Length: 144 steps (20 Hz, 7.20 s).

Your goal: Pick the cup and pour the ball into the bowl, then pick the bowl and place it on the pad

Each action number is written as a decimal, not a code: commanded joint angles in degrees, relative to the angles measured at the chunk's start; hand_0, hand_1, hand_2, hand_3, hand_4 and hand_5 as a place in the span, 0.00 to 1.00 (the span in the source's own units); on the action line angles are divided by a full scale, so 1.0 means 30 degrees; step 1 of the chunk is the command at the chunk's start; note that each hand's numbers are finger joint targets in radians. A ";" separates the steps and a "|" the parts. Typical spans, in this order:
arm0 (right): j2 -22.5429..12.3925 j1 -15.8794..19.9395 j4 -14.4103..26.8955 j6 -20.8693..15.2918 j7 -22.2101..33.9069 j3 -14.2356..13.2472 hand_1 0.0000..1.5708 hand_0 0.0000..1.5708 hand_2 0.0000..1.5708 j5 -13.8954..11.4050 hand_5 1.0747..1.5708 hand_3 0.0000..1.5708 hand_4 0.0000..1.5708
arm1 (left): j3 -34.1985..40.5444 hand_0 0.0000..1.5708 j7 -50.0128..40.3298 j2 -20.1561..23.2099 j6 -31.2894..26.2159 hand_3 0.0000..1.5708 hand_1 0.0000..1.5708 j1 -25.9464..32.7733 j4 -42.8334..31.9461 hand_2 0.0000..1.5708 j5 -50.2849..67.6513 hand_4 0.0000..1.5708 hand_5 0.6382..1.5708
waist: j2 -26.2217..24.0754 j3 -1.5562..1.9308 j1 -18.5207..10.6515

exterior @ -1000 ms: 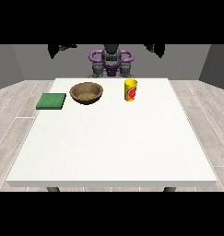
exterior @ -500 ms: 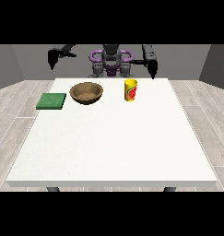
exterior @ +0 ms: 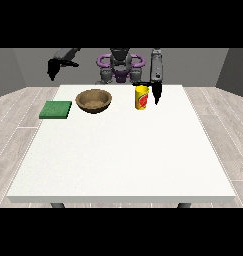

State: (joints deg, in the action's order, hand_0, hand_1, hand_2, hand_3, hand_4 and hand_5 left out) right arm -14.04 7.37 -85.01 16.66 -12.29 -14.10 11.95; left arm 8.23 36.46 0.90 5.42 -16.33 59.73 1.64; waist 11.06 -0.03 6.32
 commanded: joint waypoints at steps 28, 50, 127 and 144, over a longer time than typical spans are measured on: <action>-0.1416 -0.0482 0.4046 0.1640 -0.0759 -0.1279 0.00 0.00 0.00 0.0078 1.00 0.00 0.00 | -0.2142 0.85 0.2225 0.0875 0.7076 1.00 0.85 -0.1736 -0.7025 1.00 -0.4699 0.98 0.71 | -0.2975 0.0041 0.0007; -0.1472 0.0530 0.6651 0.1922 -0.0975 -0.1130 0.00 0.00 0.00 -0.0235 1.00 0.00 0.00 | -0.7229 0.96 -1.3856 0.5045 0.7493 1.00 0.96 -1.0386 -0.7250 1.00 -1.5643 0.96 0.65 | -0.4805 0.0037 0.0064; 0.2659 0.5975 1.6108 -0.4366 -0.5561 -0.0489 0.00 0.00 0.00 -0.1174 0.98 0.00 0.04 | -0.1211 0.00 -0.6904 0.3131 -0.1469 0.00 0.00 -0.2287 0.2858 0.00 -0.1634 0.00 0.99 | -0.0938 0.0015 -0.3681; 0.0507 0.3325 1.5556 -1.3533 0.0611 0.1729 1.00 1.00 1.00 -0.6412 0.99 0.67 0.55 | -0.2033 0.00 -0.7227 0.2542 -0.1928 0.00 0.00 -0.1362 0.3361 0.00 -0.1493 0.61 0.84 | -0.2589 -0.0103 -0.5593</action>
State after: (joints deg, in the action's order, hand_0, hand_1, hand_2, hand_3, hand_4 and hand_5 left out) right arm -11.65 18.83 -39.92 -20.19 -22.20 -11.48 -3.77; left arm 0.91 13.53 7.66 0.62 -23.07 72.31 -3.65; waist 6.06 -1.69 -11.84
